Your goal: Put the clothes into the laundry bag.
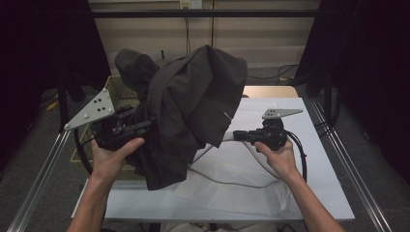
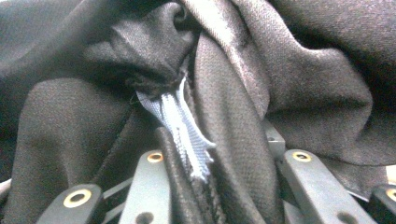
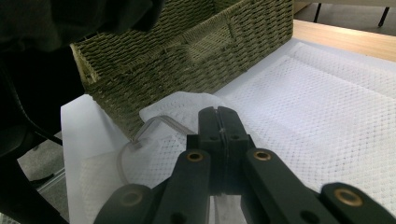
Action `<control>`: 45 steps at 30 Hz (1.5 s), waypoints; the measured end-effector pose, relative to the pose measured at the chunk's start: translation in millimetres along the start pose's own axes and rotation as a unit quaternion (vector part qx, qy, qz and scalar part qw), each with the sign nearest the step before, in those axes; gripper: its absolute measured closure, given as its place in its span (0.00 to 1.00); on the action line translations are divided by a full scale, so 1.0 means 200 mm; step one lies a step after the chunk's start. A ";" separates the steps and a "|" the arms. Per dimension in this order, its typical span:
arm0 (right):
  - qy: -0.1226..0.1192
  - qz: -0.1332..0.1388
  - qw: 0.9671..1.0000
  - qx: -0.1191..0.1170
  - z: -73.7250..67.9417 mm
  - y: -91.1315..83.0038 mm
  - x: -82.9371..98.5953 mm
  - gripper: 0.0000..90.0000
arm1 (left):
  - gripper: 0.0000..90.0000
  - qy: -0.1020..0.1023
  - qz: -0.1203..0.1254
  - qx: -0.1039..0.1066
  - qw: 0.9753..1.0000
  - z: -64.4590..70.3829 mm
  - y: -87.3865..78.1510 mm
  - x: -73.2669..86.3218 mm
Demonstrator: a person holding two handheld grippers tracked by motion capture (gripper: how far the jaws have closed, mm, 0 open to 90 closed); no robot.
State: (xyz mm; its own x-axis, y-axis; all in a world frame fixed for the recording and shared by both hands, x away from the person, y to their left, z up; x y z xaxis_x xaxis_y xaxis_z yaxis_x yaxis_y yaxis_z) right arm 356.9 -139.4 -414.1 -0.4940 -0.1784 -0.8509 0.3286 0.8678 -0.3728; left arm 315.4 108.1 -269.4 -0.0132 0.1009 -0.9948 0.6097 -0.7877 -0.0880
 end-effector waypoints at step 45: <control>0.012 0.025 1.000 0.011 0.04 -0.09 -0.04 1.00 | 0.74 0.058 -0.126 0.070 0.988 0.40 0.03 0.49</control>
State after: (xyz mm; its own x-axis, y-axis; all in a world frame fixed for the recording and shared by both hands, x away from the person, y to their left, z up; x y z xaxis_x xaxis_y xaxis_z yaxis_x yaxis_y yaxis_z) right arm 361.3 -158.2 -403.3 -0.4954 -0.1245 -0.8597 0.3706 0.8648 -0.3388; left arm 255.0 63.9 -371.1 -0.0553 0.3674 -0.9284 0.4830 -0.8040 -0.3469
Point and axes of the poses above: each handheld gripper's, and its own axes: y roughly forward along the jaws, x roughly out of its underside, z roughly to its right, the point moved 9 cm from there along y, roughly forward along the jaws, and after that the axes turned 10 degrees about -x, right-handed, at the moved point
